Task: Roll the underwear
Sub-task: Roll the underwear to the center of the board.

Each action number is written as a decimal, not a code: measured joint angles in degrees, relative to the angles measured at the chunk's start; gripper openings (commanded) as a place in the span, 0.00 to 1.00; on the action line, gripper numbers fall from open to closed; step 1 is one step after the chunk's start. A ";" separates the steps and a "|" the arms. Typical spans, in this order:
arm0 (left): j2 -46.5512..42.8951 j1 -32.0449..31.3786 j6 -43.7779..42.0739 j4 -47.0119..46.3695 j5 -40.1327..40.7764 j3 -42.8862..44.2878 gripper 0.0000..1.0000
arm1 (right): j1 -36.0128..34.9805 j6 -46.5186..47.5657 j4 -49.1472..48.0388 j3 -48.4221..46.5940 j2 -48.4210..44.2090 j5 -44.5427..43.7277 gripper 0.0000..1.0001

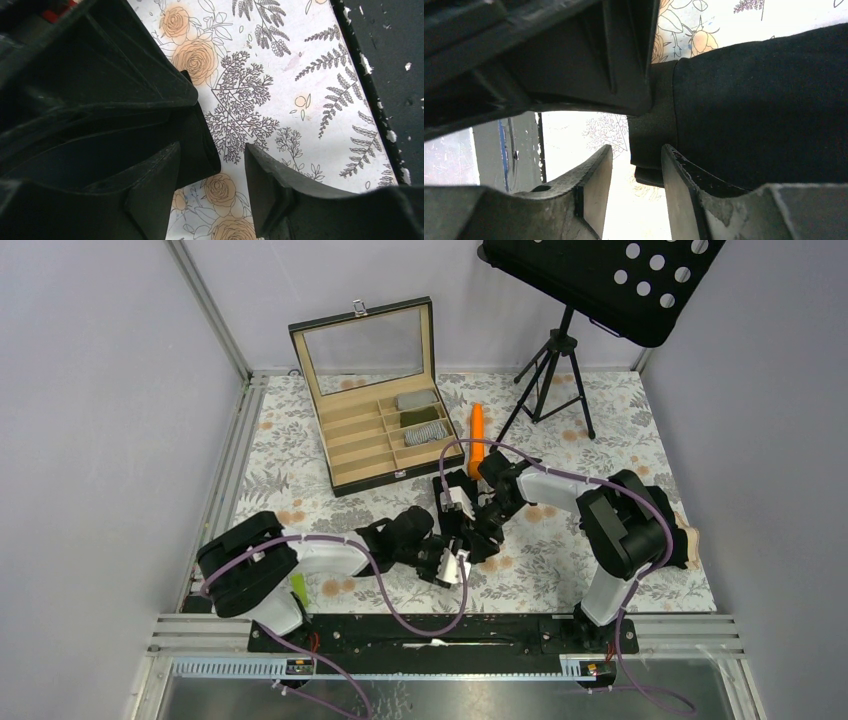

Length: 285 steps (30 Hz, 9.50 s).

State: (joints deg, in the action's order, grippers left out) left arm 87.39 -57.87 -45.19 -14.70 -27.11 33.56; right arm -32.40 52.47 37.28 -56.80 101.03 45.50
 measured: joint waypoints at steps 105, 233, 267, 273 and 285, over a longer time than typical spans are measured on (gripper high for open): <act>11.13 45.53 39.30 34.03 -28.35 31.89 0.34 | -14.12 -8.94 -23.50 15.74 -19.23 -13.51 0.00; -4.61 37.53 24.41 38.58 -25.64 25.18 0.54 | 5.81 -8.24 9.01 -18.78 16.85 5.22 0.00; 8.33 4.74 -13.53 12.00 10.05 11.87 0.16 | 8.79 -22.56 30.58 -37.73 36.72 10.23 0.70; 8.02 4.63 -15.72 13.49 9.33 12.04 0.05 | 9.60 -20.48 34.88 -37.07 32.02 14.62 1.00; 15.89 9.66 -12.59 37.46 -4.59 29.55 0.04 | 14.93 -25.31 5.44 -25.70 -9.94 -6.73 1.00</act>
State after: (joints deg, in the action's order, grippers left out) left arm 103.28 -48.21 -57.78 22.76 -31.70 63.11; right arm -17.47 27.16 42.72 -82.50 91.09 38.76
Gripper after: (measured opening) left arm 0.165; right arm 0.993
